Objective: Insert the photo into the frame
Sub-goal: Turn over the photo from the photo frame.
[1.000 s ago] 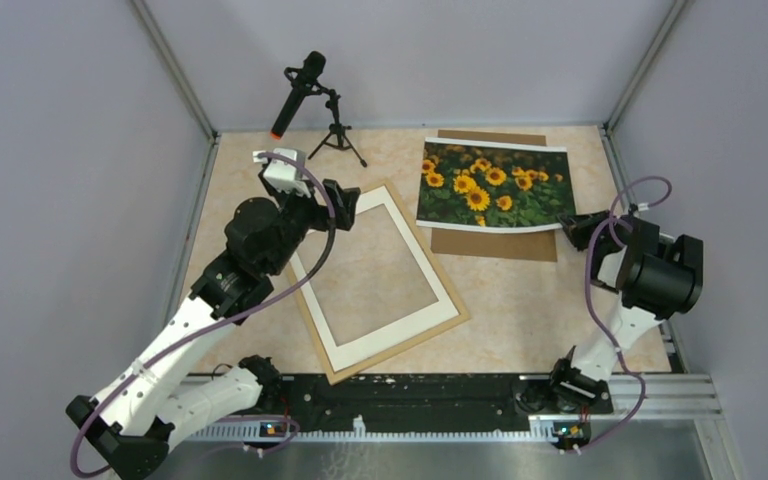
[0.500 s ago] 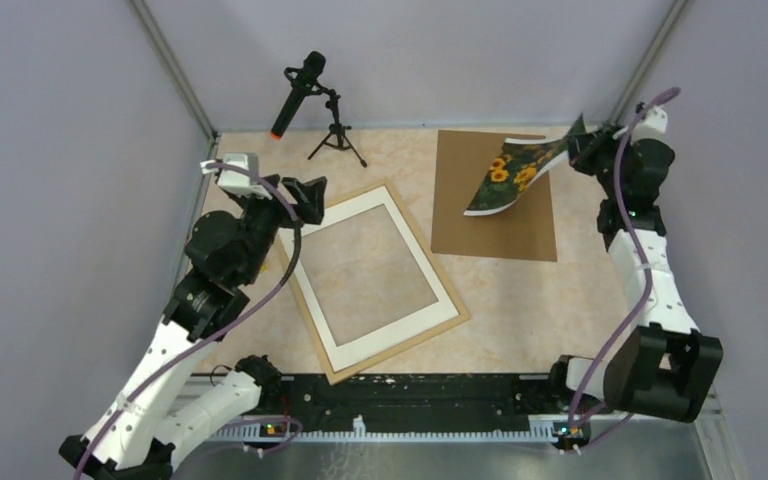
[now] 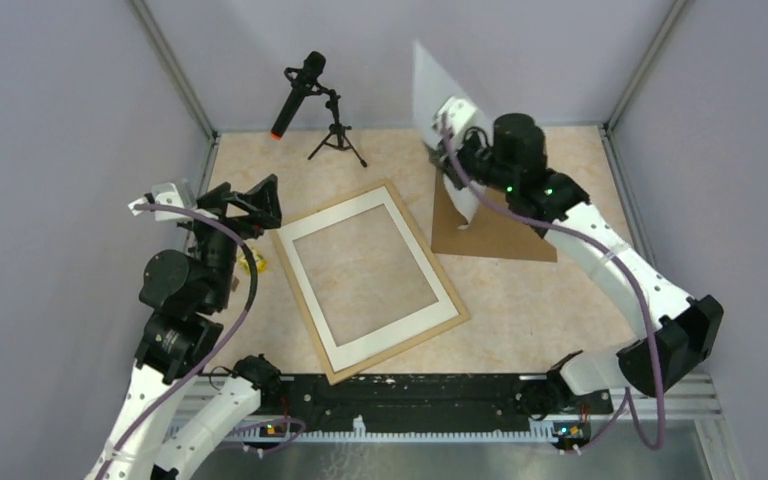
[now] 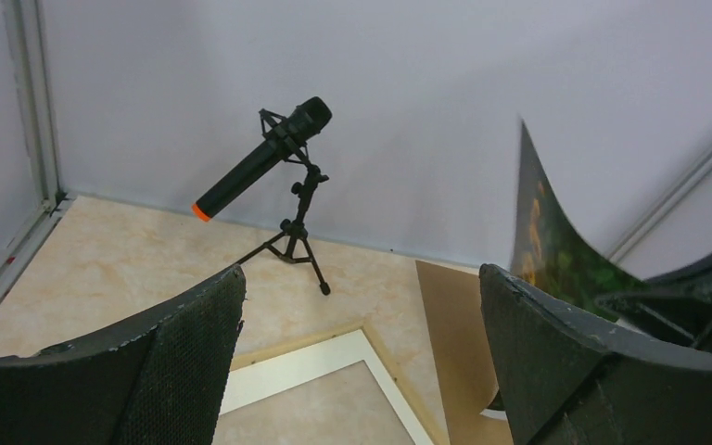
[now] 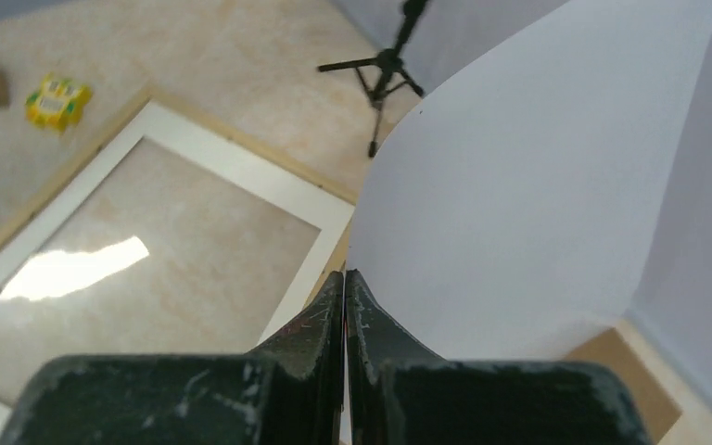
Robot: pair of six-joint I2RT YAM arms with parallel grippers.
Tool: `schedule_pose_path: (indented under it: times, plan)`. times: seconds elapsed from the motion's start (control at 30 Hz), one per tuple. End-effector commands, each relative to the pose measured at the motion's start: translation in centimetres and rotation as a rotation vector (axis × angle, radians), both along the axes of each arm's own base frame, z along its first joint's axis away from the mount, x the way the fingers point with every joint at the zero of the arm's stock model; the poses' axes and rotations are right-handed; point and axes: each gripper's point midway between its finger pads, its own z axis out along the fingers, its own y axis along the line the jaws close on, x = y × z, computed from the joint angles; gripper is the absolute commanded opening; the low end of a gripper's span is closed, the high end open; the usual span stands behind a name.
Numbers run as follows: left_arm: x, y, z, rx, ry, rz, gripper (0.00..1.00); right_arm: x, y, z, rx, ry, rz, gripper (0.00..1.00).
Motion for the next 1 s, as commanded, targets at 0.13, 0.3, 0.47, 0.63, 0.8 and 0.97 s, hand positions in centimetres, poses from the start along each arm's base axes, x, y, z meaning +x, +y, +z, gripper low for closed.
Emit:
schedule_pose_path:
  times: [0.13,0.3,0.47,0.63,0.8,0.97]
  plan:
    - [-0.6,3.1,0.9,-0.053,-0.018,0.129,0.99,-11.7,10.0,-5.3,-0.578,-0.428,0.613,0.0]
    - [-1.0,4.2,1.1,-0.059,-0.028,0.174,0.99,-17.8,14.0,-10.0,-0.648,-0.523,0.855,0.0]
    - [-0.6,3.7,0.9,-0.051,-0.024,0.151,0.99,-21.4,15.4,-17.1,-0.671,-0.447,0.97,0.0]
    - [-0.1,3.2,0.6,-0.045,-0.017,0.137,0.99,-24.4,14.9,-21.7,-0.638,-0.334,1.021,0.0]
    - [0.1,2.9,0.4,-0.042,-0.011,0.127,0.99,-25.5,12.5,-24.8,-0.645,-0.094,0.946,0.31]
    - [0.5,2.5,0.1,-0.037,-0.002,0.108,0.99,-26.9,11.4,-25.5,-0.534,0.189,0.793,0.96]
